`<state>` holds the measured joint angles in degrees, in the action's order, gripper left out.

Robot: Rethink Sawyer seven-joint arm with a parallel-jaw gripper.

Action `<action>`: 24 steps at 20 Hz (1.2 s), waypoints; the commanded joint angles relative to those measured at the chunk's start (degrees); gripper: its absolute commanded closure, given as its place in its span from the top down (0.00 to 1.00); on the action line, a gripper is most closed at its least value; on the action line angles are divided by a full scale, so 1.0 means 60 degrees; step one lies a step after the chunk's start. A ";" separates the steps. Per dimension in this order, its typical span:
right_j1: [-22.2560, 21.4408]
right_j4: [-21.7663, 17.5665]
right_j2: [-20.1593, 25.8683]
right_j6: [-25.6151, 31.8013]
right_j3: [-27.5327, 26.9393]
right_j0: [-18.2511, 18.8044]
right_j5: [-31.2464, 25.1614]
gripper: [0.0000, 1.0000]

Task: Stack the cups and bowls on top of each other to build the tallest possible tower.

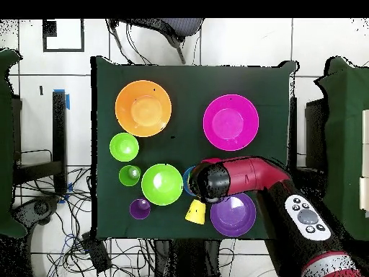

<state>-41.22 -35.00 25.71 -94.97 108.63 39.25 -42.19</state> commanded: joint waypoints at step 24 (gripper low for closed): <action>0.0549 0.2184 0.2496 0.0212 -0.0583 0.0811 0.0920 1.00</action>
<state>-42.13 -23.03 37.08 -94.97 108.28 45.78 -39.72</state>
